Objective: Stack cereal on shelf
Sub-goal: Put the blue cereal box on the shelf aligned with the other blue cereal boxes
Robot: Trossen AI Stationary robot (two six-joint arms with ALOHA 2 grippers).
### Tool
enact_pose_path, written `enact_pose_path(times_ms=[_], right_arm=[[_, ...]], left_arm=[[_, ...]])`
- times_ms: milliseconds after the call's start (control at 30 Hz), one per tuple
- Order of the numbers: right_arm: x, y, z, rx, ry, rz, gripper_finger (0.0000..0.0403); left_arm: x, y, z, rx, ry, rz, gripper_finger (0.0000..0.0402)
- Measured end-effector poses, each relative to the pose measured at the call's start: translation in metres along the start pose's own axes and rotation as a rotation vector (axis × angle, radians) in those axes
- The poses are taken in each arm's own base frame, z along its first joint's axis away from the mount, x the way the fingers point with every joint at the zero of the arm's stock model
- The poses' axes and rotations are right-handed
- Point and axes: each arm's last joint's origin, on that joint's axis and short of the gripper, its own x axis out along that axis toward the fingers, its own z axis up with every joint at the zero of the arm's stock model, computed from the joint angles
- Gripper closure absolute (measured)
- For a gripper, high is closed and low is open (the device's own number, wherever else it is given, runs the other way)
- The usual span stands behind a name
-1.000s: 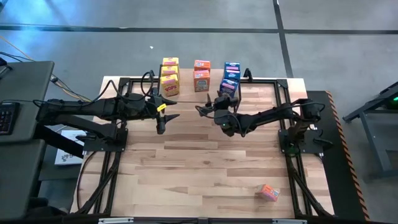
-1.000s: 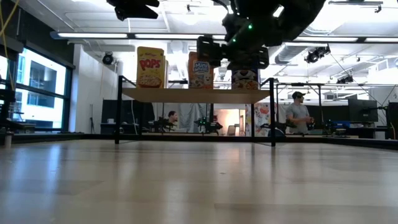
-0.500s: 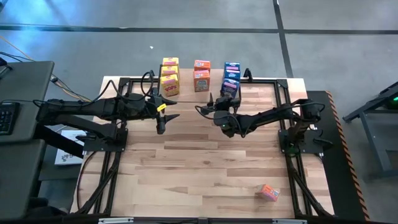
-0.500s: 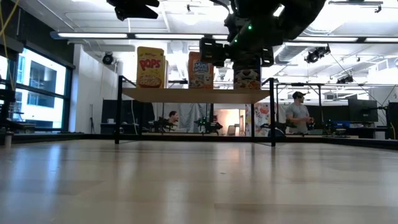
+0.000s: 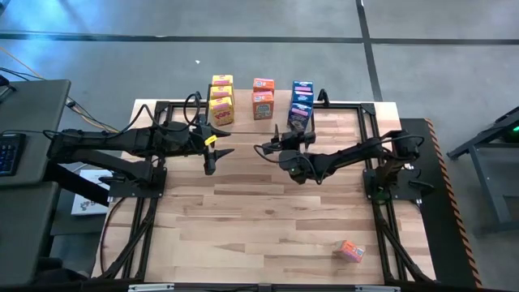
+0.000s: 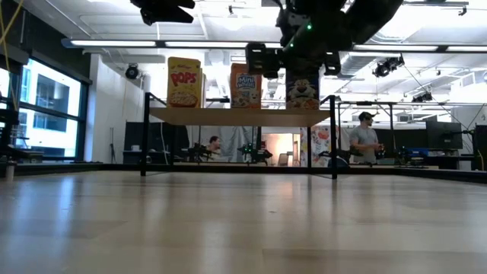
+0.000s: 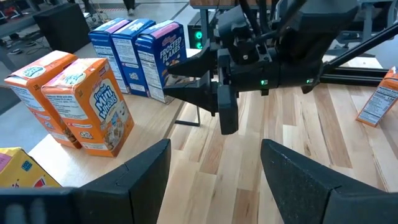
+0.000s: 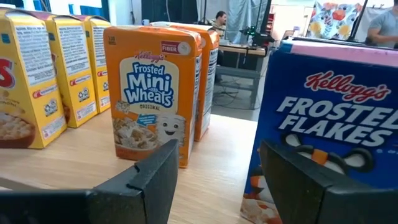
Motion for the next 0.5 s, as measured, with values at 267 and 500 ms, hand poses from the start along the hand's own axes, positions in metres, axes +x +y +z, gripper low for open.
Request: enact_pose_path(times_ms=[267, 500], right_arm=[[-0.013, -0.002, 0.004, -0.017, 0.007, 0.032, 0.0185], [-0.031, -0.008, 0.006, -0.031, 0.006, 0.016, 0.0185]], left_arm=[[0.0, 0.0, 0.0, 0.0, 0.0, 0.0, 0.0161], [0.0, 0.0, 0.0, 0.0, 0.0, 0.0, 0.0161]])
